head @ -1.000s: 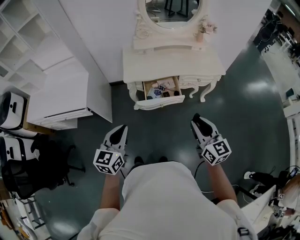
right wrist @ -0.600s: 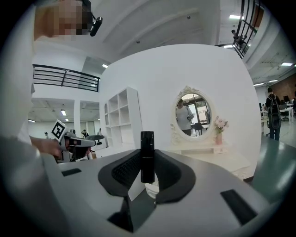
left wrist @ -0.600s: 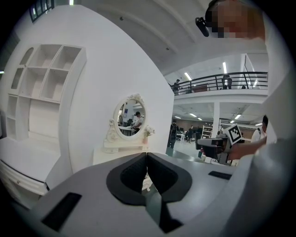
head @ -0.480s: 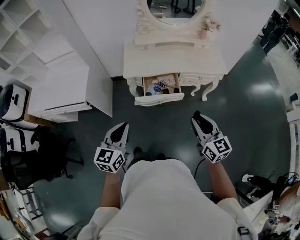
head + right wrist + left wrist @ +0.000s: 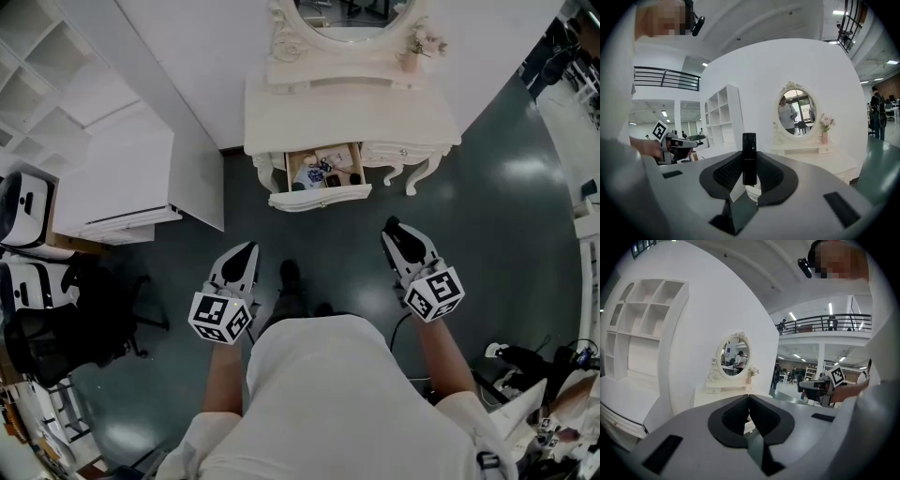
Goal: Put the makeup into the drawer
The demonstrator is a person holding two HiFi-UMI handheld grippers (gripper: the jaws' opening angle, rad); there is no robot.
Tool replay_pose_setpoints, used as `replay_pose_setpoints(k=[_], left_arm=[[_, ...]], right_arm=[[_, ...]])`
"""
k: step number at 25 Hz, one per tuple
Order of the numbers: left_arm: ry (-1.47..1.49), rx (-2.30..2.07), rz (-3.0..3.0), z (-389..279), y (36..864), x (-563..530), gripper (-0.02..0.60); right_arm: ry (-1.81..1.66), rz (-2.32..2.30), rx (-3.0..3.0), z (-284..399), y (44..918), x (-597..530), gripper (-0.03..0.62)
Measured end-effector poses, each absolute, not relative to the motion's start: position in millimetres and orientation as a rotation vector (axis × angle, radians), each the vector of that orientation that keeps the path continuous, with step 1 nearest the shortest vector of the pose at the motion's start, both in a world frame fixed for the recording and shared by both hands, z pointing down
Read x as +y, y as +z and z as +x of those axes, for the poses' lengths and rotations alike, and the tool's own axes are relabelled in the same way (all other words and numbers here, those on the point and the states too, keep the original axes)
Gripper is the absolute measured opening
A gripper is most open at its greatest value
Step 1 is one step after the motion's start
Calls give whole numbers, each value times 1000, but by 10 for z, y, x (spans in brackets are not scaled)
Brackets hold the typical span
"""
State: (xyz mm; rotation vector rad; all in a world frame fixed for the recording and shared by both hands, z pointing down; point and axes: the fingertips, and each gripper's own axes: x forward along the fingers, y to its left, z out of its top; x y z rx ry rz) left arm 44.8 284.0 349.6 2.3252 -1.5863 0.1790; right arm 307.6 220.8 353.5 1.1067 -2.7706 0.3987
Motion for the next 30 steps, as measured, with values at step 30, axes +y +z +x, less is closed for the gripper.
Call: replay_pose_setpoints(k=[30], left_arm=[[242, -1231, 2493, -497, 3865, 820, 17]], right_arm=[[471, 1331, -2546, 2075, 3772, 817, 104]])
